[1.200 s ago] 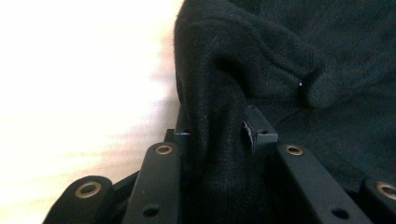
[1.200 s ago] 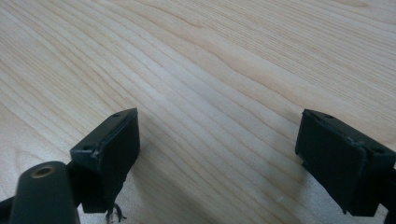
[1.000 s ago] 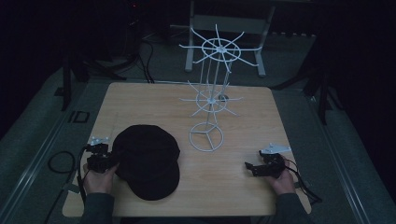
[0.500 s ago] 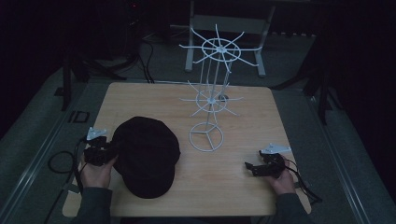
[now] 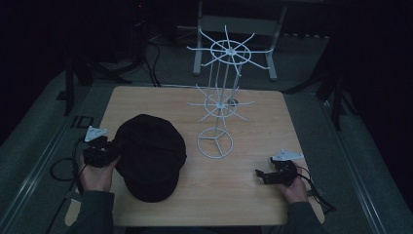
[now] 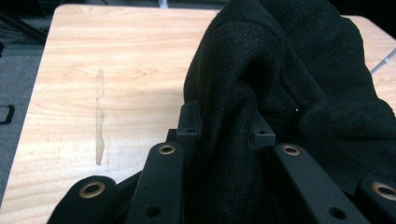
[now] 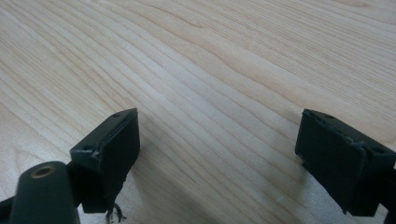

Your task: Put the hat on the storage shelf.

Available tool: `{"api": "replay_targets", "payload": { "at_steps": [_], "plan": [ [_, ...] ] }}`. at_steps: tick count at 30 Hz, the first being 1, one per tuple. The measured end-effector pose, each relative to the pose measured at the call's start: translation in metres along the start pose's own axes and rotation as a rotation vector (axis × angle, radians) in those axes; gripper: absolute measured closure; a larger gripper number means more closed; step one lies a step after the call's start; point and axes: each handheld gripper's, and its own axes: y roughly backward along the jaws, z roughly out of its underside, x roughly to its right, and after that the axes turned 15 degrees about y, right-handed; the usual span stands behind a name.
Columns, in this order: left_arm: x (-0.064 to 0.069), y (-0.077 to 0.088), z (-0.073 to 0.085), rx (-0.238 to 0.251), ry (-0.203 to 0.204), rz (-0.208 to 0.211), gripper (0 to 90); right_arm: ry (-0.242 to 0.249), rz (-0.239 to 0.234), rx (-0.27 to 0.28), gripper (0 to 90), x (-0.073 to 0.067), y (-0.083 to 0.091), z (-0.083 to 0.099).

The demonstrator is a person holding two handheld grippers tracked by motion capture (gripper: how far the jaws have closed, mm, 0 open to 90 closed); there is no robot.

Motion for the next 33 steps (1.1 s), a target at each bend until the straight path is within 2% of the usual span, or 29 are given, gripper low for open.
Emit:
{"api": "replay_targets", "payload": {
  "at_steps": [15, 33],
  "plan": [
    [0.006, 0.012, -0.019, 0.049, -0.041, 0.054, 74.6, 0.0, 0.0, 0.0, 13.6, 0.0, 0.0, 0.0],
    [0.011, 0.023, -0.039, 0.095, -0.053, 0.114, 74.6, 0.0, 0.0, 0.001, 13.7, 0.0, 0.0, 0.0]
  ]
}}
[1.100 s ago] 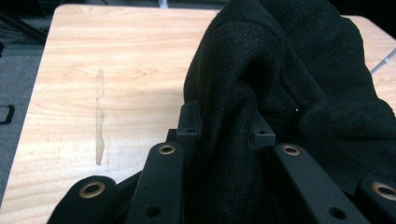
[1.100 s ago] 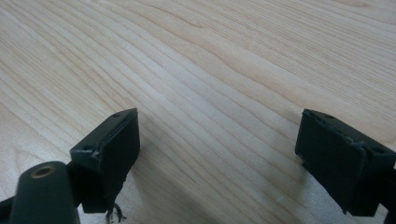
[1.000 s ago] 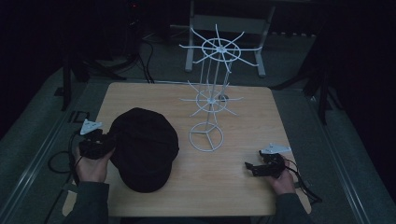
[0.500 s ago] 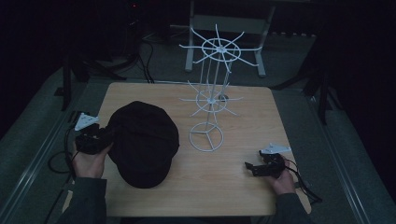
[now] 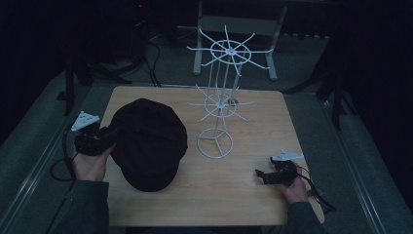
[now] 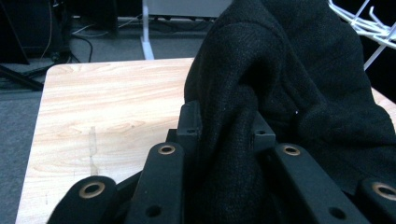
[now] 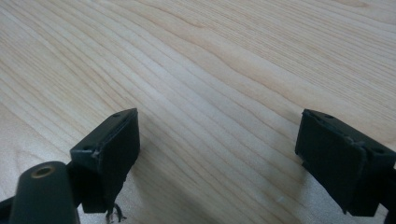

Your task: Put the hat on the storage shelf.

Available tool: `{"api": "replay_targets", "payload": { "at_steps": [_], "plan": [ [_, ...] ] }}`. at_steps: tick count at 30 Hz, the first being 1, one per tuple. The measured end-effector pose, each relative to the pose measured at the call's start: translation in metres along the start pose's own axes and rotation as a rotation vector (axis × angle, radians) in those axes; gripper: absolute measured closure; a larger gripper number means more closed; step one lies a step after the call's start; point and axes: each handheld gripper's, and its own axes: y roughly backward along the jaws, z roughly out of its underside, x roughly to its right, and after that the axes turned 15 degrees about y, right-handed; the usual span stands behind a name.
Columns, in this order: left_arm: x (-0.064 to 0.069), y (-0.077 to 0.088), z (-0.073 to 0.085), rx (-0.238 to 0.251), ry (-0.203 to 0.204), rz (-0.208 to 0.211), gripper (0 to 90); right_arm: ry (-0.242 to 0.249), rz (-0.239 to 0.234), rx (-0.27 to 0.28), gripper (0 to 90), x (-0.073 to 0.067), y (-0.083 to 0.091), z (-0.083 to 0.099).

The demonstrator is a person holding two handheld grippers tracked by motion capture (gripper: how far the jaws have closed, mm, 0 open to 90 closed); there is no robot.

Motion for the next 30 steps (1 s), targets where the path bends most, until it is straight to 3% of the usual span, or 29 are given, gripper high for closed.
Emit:
{"api": "replay_targets", "payload": {
  "at_steps": [10, 30],
  "plan": [
    [0.004, 0.004, -0.01, 0.019, -0.022, 0.03, 74.6, -0.002, 0.0, 0.001, 13.7, 0.0, 0.0, 0.0],
    [0.007, 0.01, -0.024, 0.033, -0.018, 0.094, 74.5, 0.0, 0.0, -0.001, 13.7, 0.0, 0.0, 0.0]
  ]
}}
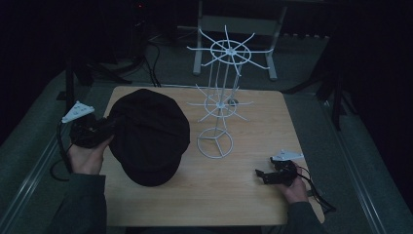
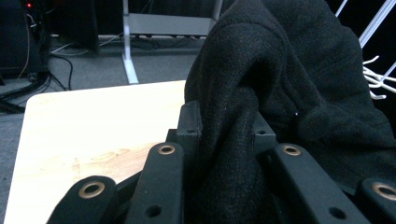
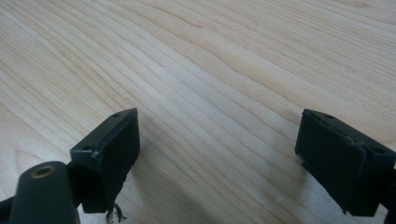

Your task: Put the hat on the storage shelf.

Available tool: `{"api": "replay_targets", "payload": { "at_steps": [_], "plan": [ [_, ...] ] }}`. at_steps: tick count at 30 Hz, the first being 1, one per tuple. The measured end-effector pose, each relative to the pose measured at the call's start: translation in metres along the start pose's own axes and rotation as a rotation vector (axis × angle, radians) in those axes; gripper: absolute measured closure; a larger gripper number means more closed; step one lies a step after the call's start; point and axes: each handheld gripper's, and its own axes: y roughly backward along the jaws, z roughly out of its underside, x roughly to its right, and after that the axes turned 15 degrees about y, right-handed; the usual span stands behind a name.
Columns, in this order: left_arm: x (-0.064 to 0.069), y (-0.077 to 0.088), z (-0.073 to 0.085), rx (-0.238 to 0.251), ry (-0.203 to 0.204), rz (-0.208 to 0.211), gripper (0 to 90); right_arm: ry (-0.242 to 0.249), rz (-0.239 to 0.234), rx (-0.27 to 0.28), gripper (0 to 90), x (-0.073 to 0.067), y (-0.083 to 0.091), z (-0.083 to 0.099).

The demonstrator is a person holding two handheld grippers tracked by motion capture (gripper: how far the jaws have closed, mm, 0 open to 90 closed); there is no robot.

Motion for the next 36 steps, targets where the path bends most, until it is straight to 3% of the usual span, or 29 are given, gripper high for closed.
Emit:
{"api": "replay_targets", "payload": {
  "at_steps": [11, 36],
  "plan": [
    [0.002, 0.001, -0.008, 0.009, 0.008, 0.042, 74.5, -0.002, 0.0, 0.001, 13.7, 0.0, 0.0, 0.0],
    [0.015, 0.009, -0.032, 0.034, -0.016, 0.143, 74.4, 0.001, 0.002, 0.002, 13.7, 0.0, 0.0, 0.0]
  ]
}}
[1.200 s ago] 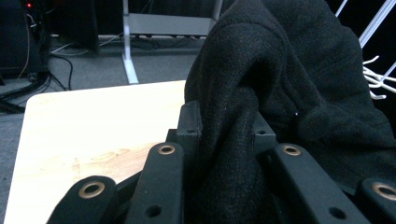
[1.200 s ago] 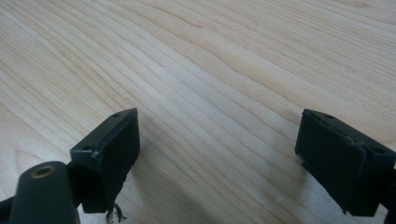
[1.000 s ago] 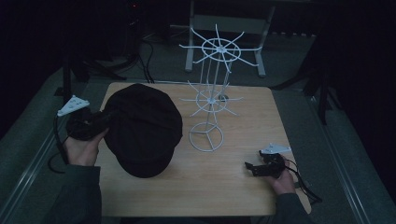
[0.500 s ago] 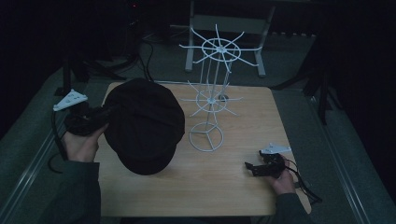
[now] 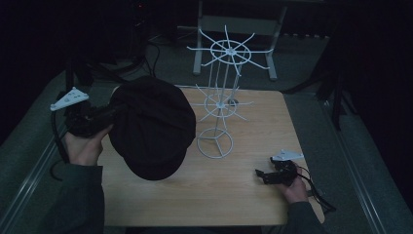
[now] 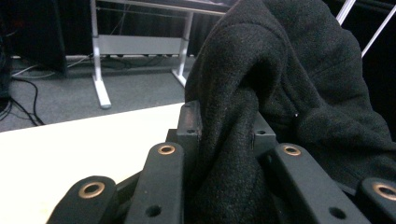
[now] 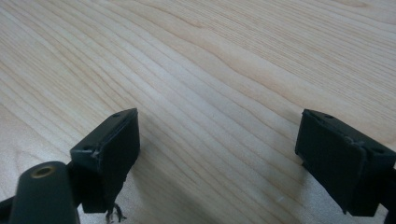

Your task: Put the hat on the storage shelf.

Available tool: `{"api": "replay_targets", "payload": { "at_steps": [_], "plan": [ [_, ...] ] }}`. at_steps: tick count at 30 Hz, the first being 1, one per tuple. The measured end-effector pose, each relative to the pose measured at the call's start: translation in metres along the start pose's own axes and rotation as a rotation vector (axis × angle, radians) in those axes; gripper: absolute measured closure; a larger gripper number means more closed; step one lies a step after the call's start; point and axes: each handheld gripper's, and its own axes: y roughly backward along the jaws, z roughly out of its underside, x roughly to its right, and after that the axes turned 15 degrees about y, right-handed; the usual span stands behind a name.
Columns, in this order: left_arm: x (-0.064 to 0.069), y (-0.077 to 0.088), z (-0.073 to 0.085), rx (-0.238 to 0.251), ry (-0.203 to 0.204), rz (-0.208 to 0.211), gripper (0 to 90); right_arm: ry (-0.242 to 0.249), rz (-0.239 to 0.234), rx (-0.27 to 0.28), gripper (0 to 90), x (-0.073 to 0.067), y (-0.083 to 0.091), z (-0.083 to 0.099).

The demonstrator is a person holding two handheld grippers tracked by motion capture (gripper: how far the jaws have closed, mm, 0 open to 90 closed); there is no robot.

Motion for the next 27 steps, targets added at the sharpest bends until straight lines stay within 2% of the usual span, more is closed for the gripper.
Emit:
{"api": "replay_targets", "payload": {
  "at_steps": [23, 27],
  "plan": [
    [0.009, 0.002, -0.014, 0.015, -0.001, 0.087, 74.3, -0.002, 0.0, -0.001, 13.7, 0.0, 0.0, 0.0],
    [0.011, 0.003, -0.016, 0.018, -0.008, 0.092, 74.3, 0.0, 0.0, 0.0, 13.7, 0.0, 0.0, 0.0]
  ]
}}
